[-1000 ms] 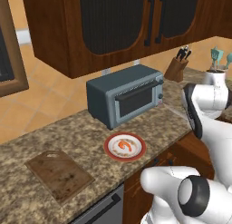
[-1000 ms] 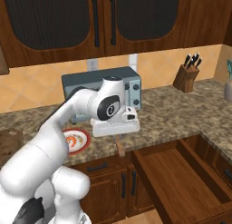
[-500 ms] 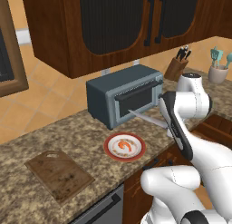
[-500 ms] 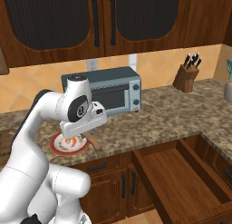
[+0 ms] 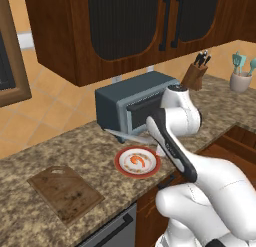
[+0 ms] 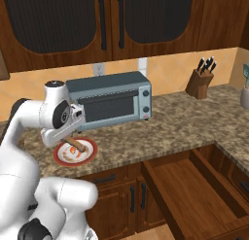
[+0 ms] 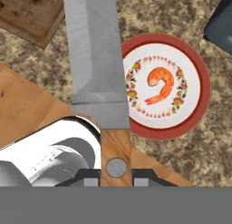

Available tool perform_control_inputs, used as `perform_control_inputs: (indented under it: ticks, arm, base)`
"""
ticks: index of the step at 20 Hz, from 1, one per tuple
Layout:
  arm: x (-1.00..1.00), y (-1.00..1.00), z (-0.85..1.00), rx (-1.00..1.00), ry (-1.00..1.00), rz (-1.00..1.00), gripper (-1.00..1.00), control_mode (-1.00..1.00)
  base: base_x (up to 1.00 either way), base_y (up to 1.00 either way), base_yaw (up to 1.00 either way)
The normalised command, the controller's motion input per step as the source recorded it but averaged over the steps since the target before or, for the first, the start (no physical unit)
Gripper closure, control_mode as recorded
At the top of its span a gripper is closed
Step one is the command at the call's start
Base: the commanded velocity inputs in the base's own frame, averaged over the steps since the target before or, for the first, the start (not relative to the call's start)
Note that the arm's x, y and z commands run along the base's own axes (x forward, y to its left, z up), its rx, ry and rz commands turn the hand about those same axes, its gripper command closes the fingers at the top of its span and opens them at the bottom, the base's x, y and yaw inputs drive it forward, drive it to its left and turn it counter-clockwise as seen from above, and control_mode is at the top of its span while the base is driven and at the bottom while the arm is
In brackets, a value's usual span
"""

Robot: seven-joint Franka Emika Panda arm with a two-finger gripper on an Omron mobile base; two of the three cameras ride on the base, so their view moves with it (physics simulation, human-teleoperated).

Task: Pick up the knife from the drawer and place it on the cutting board. Then place the meat from the plate to the cutting board.

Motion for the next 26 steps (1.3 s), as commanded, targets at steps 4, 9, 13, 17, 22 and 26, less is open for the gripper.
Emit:
perform_control_inputs:
  ticks: [4, 9, 13, 17, 22, 26]
  arm:
    - [0.39, 1.00, 0.00, 0.01, 0.00, 0.25, 1.00, -1.00]
    - [0.34, 1.00, -0.08, 0.00, -0.01, 0.20, 1.00, -1.00]
    - [0.00, 1.00, -0.19, 0.00, -0.04, 0.12, 1.00, -1.00]
    - [-0.28, 1.00, -0.12, 0.00, -0.06, 0.08, 1.00, -1.00]
    - [-0.18, 1.00, -0.13, 0.00, -0.03, 0.02, 1.00, -1.00]
    - [-0.05, 0.99, -0.18, 0.00, 0.00, 0.00, 1.00, -1.00]
  base:
    - [0.00, 0.00, 0.00]
    - [0.00, 0.00, 0.00]
    - [0.00, 0.00, 0.00]
    - [0.00, 0.00, 0.00]
    - [0.00, 0.00, 0.00]
    - [0.00, 0.00, 0.00]
